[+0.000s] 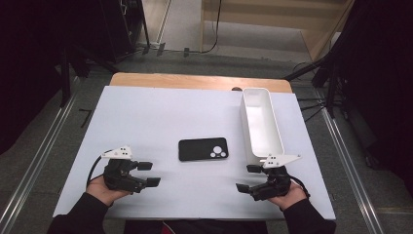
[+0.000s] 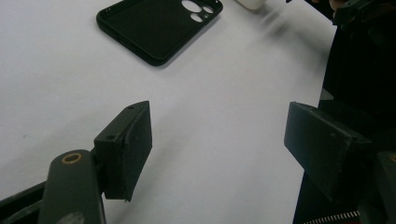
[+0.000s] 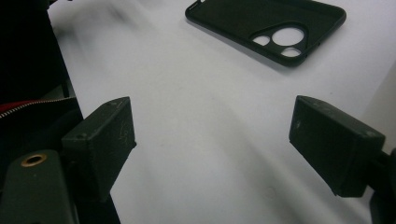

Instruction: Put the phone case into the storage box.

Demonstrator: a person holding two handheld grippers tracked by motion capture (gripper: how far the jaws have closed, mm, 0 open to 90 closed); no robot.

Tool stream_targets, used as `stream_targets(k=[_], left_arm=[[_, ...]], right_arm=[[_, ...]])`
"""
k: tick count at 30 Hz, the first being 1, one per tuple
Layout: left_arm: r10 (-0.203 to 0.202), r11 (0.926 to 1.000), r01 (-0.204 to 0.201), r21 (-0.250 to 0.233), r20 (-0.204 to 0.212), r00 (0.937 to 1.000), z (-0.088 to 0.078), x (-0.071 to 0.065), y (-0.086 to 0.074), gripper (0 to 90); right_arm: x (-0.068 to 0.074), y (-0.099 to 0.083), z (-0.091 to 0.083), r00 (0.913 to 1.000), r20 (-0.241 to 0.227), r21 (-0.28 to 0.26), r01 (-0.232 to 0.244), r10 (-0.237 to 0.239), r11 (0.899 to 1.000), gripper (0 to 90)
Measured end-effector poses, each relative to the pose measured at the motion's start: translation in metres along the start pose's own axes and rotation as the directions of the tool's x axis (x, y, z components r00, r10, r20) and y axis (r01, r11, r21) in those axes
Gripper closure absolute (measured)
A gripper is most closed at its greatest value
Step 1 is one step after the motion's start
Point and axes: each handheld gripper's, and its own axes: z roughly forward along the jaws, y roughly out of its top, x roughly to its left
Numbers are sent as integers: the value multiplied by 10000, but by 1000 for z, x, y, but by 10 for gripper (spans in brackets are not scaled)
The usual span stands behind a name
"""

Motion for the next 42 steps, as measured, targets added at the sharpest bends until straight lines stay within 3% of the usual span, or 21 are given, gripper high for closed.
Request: stream_targets(k=[20,23,34,42], left_arm=[[-90,10000,89,-45,-41,10000,-1,1,0,231],[-18,10000,18,-25,-209,9998,-1,2,0,230],[-609,9979,585,-289,-913,9940,-3,9,6,228],[-760,9968,730,-325,-1043,9916,-1,17,13,232]], right_arm=[[0,0,0,10000,-18,-16,36,-36,10000,127],[0,0,0,10000,-37,-6,39,-39,10000,127],[0,0,1,10000,-11,57,27,-27,10000,127],[-1,0,1,10000,10,79,17,-17,10000,127]])
